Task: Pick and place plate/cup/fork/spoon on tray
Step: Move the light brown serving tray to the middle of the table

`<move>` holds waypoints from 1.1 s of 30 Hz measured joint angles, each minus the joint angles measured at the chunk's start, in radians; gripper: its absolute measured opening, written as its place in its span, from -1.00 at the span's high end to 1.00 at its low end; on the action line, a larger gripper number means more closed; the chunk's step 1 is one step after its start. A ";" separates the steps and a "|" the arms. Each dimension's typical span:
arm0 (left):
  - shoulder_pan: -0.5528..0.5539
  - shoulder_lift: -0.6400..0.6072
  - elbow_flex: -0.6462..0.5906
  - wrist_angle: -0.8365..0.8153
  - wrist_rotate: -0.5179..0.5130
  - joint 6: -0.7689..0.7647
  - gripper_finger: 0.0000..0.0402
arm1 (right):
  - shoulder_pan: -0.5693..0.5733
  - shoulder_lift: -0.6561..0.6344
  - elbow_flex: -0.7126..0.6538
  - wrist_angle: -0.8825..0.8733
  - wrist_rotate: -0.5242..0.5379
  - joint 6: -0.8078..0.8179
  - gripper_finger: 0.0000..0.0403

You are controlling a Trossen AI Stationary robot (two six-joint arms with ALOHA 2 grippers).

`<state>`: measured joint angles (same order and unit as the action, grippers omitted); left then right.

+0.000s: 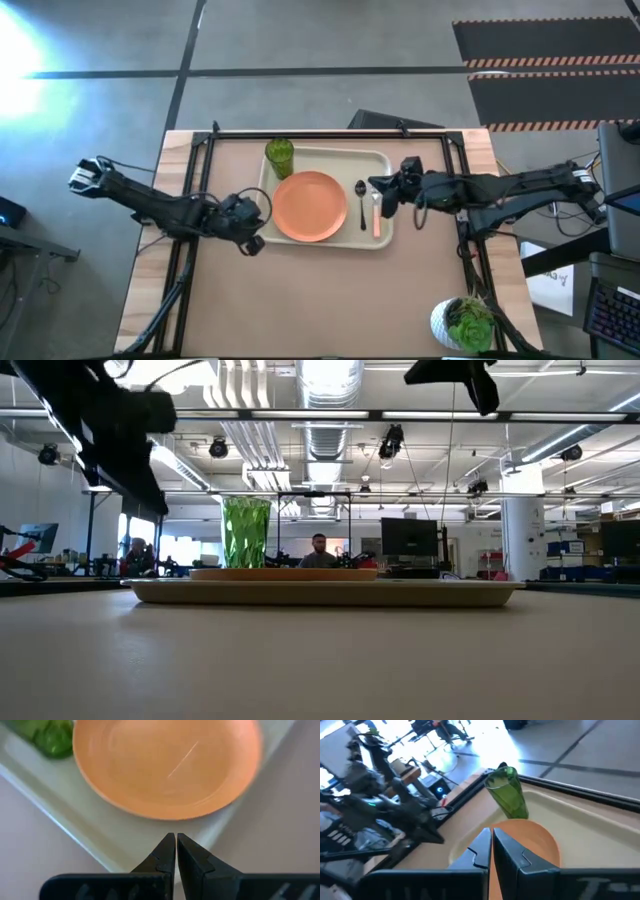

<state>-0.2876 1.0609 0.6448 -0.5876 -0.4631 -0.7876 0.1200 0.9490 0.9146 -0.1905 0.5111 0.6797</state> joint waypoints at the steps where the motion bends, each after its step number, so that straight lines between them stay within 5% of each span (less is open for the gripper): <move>1: 0.007 0.025 -0.001 -0.002 0.002 -0.011 1.00 | 0.000 -0.011 0.000 -0.002 -0.010 -0.011 0.96; 12: 0.062 0.259 0.007 -0.053 0.022 -0.045 1.00 | 0.000 -0.062 0.000 -0.013 -0.036 -0.095 0.96; 33: 0.102 0.359 -0.001 0.015 0.105 -0.046 1.00 | 0.000 -0.064 0.000 -0.013 -0.041 -0.108 0.96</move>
<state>-0.1853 1.4202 0.6442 -0.5723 -0.3580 -0.8335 0.1200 0.8848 0.9146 -0.2035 0.4706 0.5720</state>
